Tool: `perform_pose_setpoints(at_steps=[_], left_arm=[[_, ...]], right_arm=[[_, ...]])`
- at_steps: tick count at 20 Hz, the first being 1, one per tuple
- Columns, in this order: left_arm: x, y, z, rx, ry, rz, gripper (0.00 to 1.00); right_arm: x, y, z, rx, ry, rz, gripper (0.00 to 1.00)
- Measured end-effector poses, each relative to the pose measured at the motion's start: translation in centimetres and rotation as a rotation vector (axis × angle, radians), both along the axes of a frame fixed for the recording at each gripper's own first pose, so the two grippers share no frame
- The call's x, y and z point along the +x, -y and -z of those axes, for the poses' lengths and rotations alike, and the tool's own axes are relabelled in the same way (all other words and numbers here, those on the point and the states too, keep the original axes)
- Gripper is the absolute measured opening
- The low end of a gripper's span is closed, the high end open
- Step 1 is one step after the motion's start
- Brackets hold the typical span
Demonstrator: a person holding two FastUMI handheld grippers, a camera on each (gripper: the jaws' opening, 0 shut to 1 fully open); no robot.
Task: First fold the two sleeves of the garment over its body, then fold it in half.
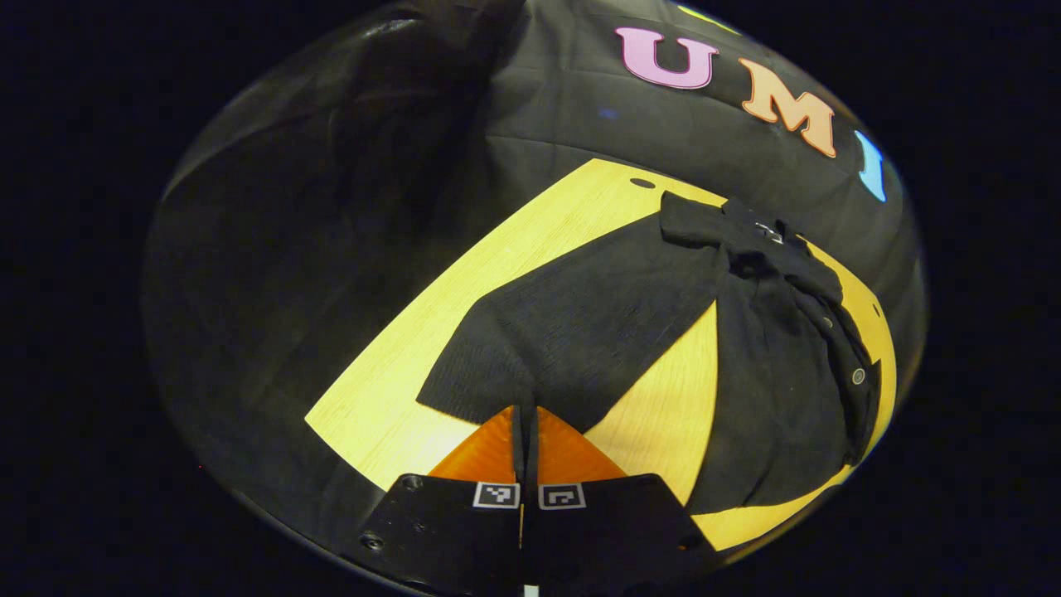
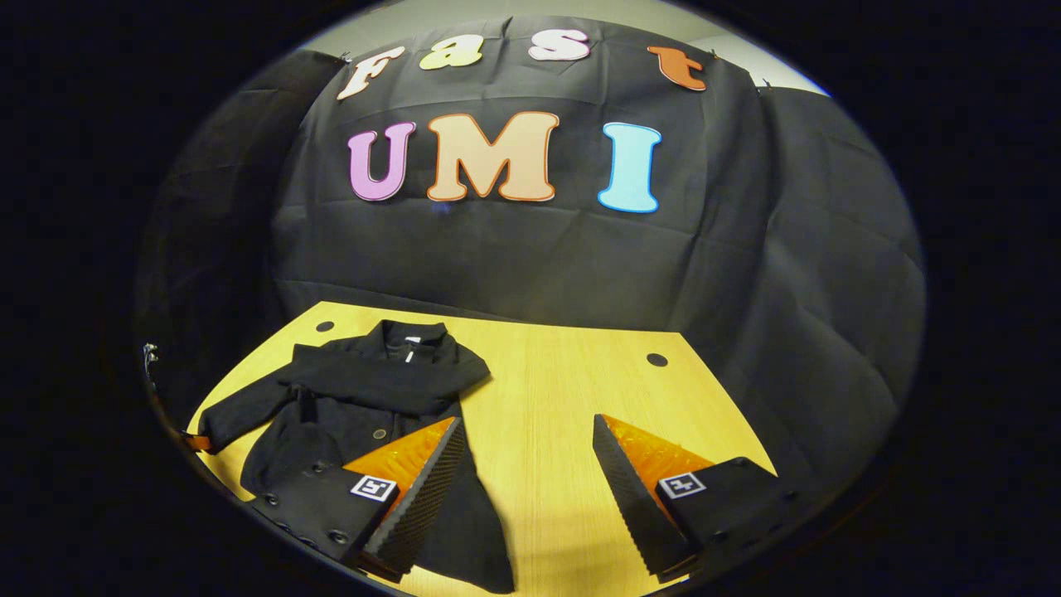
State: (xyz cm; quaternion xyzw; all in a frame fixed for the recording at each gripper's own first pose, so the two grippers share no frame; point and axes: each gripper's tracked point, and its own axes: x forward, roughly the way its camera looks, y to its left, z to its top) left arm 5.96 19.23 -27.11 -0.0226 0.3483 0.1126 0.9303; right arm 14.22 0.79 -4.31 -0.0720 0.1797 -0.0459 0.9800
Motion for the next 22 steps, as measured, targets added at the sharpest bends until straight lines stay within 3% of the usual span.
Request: perform_pose_setpoints(at_steps=[8,14,22], left_arm=[[4.9,2.3,-6.9,0.015,0.099,0.039,0.00],[10.7,7.1,-12.1,0.089,0.182,0.185,0.00],[17.5,17.9,-17.1,0.075,0.298,0.378,0.00]], right_arm=[[-0.3,2.6,1.7,0.019,-0.028,0.009,1.00],[-0.4,4.4,3.0,0.050,-0.050,0.006,1.00],[-2.0,7.8,4.1,0.044,-0.084,0.033,0.99]])
